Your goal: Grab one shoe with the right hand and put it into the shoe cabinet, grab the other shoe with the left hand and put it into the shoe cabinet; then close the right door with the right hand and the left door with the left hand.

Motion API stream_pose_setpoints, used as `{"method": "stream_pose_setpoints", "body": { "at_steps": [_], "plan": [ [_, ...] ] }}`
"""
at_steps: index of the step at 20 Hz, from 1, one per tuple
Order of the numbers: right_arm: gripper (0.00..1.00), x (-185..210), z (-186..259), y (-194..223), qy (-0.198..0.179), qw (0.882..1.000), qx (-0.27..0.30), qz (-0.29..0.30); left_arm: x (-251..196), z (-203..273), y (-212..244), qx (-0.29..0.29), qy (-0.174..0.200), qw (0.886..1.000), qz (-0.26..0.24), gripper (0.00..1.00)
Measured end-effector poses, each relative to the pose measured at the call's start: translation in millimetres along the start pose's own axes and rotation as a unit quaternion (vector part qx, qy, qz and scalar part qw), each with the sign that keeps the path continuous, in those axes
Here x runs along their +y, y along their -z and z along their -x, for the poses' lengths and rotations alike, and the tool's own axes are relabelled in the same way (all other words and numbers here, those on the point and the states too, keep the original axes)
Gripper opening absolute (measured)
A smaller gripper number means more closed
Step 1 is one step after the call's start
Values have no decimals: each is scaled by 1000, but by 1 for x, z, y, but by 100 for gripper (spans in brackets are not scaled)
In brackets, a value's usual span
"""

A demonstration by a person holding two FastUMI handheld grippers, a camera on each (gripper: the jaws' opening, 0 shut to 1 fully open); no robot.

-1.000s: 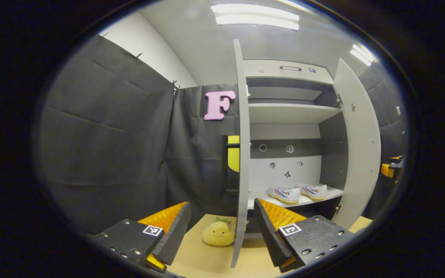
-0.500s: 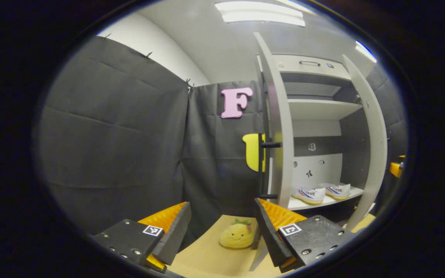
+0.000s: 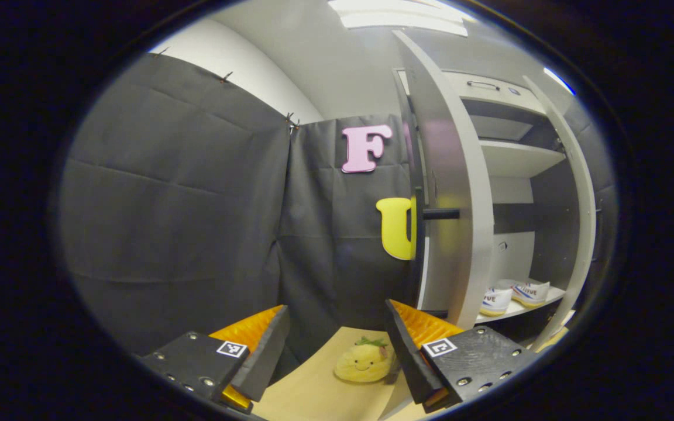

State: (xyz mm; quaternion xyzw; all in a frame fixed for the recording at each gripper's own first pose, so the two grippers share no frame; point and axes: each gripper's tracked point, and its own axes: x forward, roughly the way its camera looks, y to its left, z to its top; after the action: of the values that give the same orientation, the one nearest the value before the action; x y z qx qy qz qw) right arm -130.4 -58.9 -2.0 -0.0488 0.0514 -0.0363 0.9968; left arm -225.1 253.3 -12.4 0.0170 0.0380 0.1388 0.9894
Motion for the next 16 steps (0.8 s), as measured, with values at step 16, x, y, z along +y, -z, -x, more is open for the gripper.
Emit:
{"method": "stream_pose_setpoints", "body": {
  "at_steps": [16],
  "plan": [
    [96,6,-11,22,-21,1000,21,-1,-101,25,-13,-14,113,992,60,91]
  ]
}}
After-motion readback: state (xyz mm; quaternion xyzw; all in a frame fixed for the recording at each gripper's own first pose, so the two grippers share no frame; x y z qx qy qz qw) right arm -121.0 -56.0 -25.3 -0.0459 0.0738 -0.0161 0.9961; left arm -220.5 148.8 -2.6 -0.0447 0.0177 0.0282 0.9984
